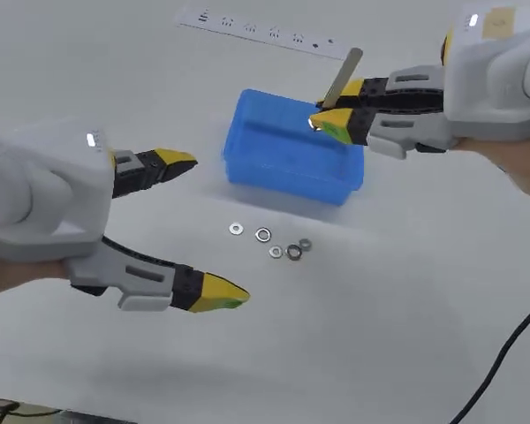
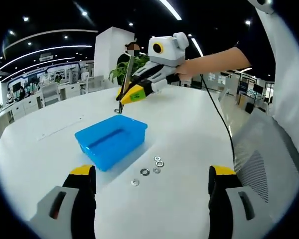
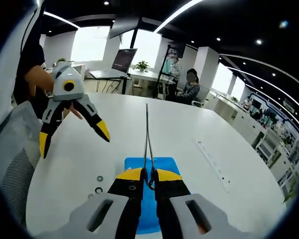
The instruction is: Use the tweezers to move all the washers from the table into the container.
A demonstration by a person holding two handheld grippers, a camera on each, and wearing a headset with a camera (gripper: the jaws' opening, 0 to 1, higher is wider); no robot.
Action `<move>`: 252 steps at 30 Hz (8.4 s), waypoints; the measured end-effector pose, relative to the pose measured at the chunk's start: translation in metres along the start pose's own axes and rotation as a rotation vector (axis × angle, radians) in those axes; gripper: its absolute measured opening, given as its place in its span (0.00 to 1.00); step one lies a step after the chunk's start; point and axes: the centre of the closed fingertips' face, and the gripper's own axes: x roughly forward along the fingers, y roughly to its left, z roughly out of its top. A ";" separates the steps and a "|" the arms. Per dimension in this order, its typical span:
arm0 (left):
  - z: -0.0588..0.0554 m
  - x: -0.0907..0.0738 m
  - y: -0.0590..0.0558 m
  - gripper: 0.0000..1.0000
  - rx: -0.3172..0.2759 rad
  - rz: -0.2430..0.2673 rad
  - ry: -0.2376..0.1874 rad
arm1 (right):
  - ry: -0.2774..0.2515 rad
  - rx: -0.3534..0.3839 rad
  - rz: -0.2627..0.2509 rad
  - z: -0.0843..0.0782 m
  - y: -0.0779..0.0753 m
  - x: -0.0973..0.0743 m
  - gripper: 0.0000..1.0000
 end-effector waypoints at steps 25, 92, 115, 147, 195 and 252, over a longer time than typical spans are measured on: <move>-0.020 -0.020 0.009 0.99 -0.081 0.043 0.006 | 0.110 0.076 0.095 -0.072 0.008 0.063 0.09; 0.107 0.073 0.068 0.26 0.140 -0.191 -0.120 | 0.062 0.018 0.110 -0.041 0.012 0.037 0.08; 0.106 0.073 0.053 0.05 0.353 -0.311 -0.128 | 0.075 0.001 0.151 -0.042 0.021 0.041 0.08; 0.129 0.049 0.051 0.05 0.439 -0.241 -0.128 | -0.027 -0.011 -0.124 -0.023 0.009 -0.021 0.34; 0.076 0.054 -0.038 0.05 0.275 -0.215 -0.136 | 0.073 0.245 -0.216 -0.130 0.108 -0.110 1.00; 0.052 0.069 -0.040 0.05 0.169 -0.280 -0.069 | -0.015 0.230 0.153 -0.083 0.124 -0.013 0.36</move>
